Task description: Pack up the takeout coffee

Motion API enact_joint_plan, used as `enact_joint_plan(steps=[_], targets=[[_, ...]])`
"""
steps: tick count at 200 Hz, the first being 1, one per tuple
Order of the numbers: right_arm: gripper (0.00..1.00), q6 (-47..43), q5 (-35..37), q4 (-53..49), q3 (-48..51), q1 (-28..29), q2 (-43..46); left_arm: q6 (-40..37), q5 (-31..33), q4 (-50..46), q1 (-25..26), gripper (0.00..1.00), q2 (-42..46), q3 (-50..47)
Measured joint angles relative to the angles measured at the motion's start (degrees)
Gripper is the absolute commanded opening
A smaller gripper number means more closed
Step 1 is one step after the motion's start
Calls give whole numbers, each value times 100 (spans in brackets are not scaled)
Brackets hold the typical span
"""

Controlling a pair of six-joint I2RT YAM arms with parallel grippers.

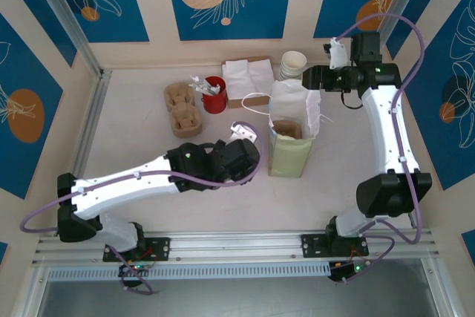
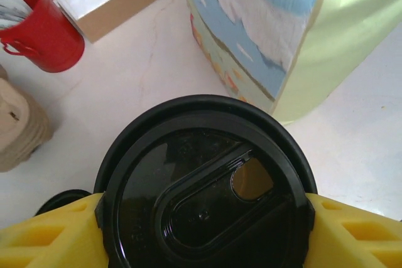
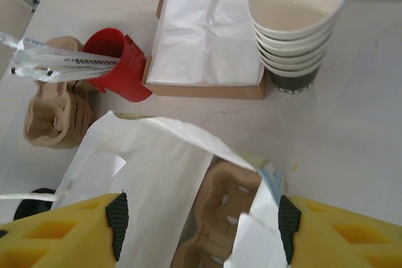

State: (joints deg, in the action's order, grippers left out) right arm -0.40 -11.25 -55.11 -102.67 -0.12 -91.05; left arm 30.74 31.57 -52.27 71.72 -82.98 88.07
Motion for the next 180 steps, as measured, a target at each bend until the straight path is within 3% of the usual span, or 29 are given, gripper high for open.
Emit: enact_joint_plan(steps=[138, 152, 180], targets=[[63, -2723, -726, -1198, -1436, 129, -1790, -933, -848, -861, -1156, 69, -201, 1996], [57, -2855, -813, -1309, -1449, 146, -1871, -999, -955, -883, -1198, 69, -286, 2170], [24, -3012, -925, -1408, -1532, 184, -1980, -1123, -1145, -887, -1263, 69, -398, 2367]])
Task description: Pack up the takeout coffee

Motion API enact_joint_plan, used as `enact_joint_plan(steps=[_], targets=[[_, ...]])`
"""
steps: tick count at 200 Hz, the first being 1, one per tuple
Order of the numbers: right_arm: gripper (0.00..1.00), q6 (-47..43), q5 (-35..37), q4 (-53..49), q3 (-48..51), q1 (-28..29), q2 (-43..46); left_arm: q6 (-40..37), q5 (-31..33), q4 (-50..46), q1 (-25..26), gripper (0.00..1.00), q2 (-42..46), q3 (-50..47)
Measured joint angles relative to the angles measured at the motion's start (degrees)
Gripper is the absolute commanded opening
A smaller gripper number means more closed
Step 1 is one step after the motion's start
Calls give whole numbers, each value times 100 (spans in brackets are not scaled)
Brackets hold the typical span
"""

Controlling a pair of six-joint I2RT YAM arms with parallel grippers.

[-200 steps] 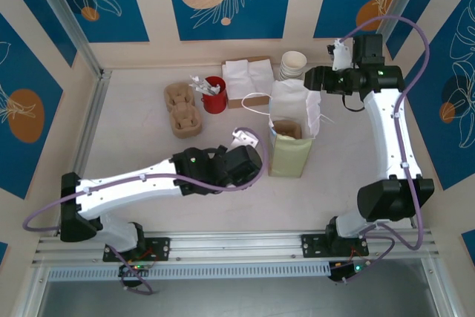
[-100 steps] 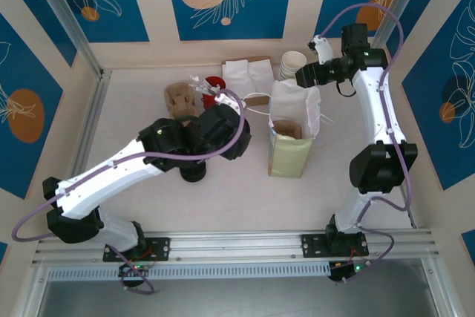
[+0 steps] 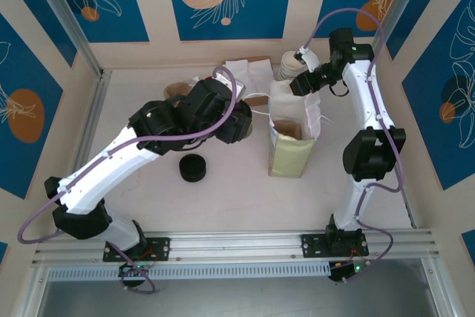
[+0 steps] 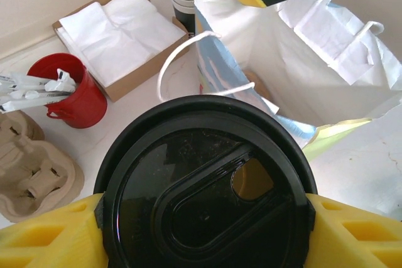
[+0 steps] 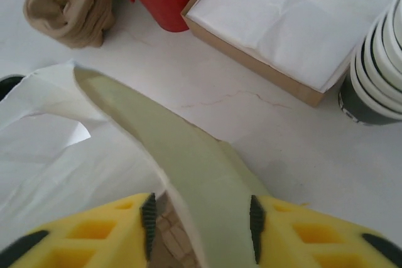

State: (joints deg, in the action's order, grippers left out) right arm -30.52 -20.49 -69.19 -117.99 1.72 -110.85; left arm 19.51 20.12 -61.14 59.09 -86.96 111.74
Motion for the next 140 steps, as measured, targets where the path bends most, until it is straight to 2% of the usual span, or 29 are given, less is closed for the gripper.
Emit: enact_joint_plan(steps=[13, 36, 81, 140], targets=[[9, 7, -24, -13, -68, 33, -7, -59, -98, -24, -55, 69, -57, 94], [3, 59, -33, 26, -219, 160, -7, -131, -229, -72, -160, 69, -142, 289], [3, 623, 52, 273, -278, 586, 4, -212, -396, -118, -282, 69, -149, 446], [3, 1849, 413, 520, -278, 1008, 225, -297, -505, -264, -345, 70, -125, 809]])
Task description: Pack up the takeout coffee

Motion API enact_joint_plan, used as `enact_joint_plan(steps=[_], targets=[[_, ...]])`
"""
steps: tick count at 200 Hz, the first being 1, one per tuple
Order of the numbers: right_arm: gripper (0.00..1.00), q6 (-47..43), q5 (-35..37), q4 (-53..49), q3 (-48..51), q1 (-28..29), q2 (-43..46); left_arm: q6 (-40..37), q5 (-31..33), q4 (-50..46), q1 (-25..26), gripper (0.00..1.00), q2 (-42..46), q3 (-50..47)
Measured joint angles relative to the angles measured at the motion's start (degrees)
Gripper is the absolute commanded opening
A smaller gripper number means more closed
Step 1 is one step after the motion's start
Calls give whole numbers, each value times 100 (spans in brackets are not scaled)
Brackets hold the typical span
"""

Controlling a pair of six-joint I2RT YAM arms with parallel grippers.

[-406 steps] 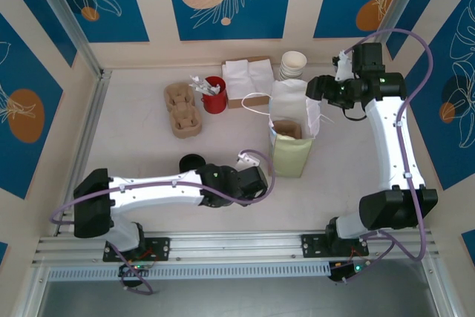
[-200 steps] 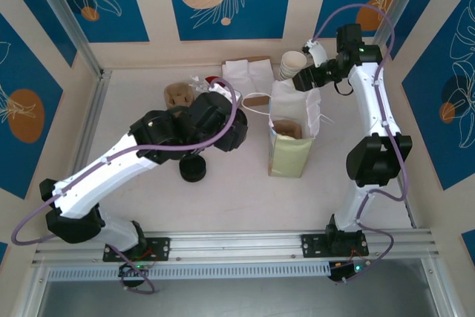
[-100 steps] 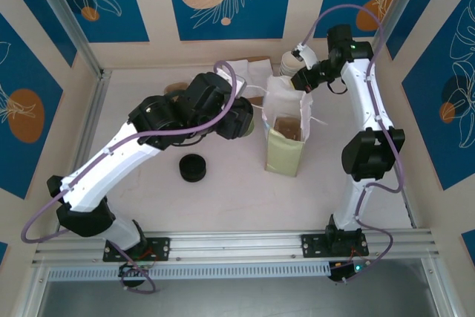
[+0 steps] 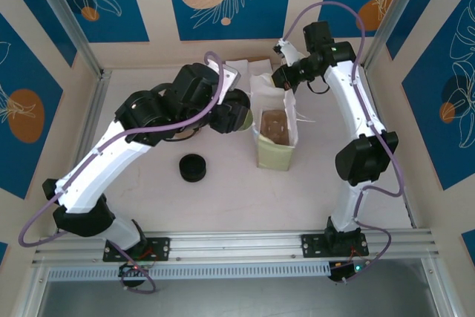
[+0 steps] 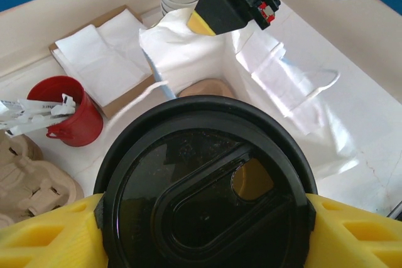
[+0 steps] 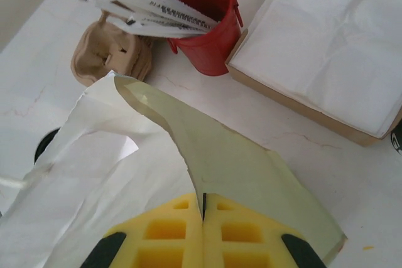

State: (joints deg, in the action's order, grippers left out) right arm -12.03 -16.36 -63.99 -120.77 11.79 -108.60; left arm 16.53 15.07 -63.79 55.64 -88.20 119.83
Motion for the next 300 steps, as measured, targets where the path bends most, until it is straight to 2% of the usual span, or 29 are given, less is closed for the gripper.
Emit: enact_joint_plan(steps=[42, 96, 178, 222, 300], targets=[[2, 1071, 240, 35, -4, 55, 170, 0, -120, -28, -2, 70, 0, 192], [0, 2186, 330, 144, 400, 444, 479, 2, -157, -55, -42, 70, -17, 378], [0, 3783, 553, 756, 1956, 619, 1314, 4, -262, 131, -157, 70, -566, 310], [0, 4076, 702, 1226, 2688, 721, 1849, 2, -328, 428, -168, 70, -614, -208], [0, 3987, 754, 2135, 3235, 741, 2090, -170, -501, 1246, -197, 70, -846, -1104]])
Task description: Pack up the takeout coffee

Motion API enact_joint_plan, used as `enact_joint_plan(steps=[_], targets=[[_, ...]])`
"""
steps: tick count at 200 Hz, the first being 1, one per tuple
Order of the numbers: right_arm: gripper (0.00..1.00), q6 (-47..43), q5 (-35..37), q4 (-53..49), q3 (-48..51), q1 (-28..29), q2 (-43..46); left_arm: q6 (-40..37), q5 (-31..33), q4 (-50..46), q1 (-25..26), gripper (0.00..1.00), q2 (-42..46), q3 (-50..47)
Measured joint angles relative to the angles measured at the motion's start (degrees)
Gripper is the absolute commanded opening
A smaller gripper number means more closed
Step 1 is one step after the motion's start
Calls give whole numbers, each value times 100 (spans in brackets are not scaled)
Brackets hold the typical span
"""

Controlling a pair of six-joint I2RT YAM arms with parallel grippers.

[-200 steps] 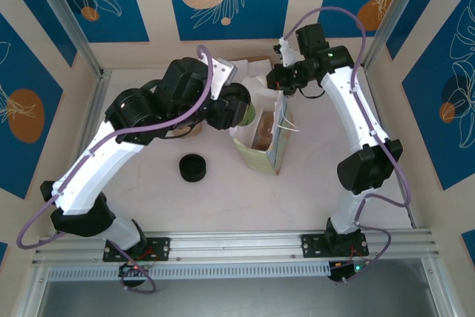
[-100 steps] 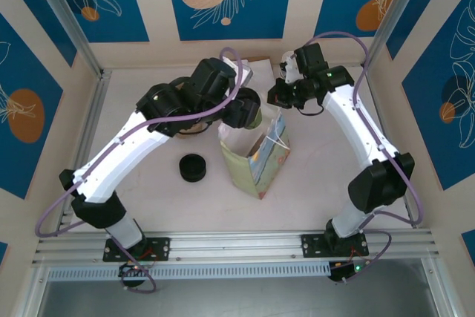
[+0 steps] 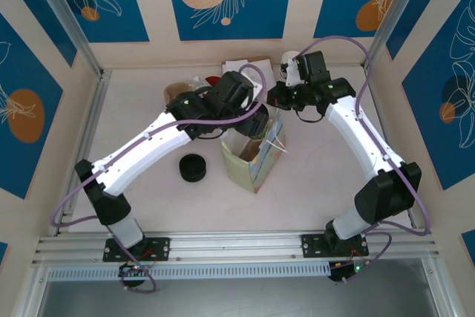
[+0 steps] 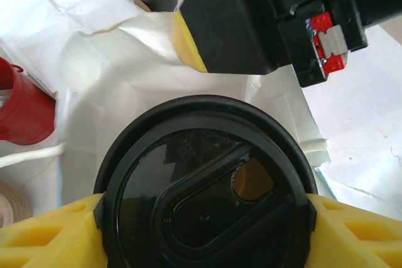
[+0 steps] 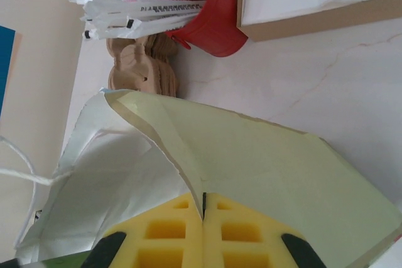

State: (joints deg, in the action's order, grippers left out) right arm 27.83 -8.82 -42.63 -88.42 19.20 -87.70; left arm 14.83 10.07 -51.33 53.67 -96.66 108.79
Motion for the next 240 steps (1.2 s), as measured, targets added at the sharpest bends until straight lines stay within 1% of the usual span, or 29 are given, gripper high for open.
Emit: enact_joint_plan(steps=[61, 152, 180, 240], targets=[[0, 4, -55, 542, 501, 105, 173, -240, 28, 638, 0, 70, -17, -752], [0, 42, -133, 614, 525, 223, 339, -315, 243, 879, -17, 71, 105, -1215], [0, -26, -245, 723, 518, 221, 339, -350, 240, 898, -96, 72, 111, -1268], [0, -310, -778, 1110, 518, 227, 343, -518, 238, 1174, -232, 74, 157, -1554]])
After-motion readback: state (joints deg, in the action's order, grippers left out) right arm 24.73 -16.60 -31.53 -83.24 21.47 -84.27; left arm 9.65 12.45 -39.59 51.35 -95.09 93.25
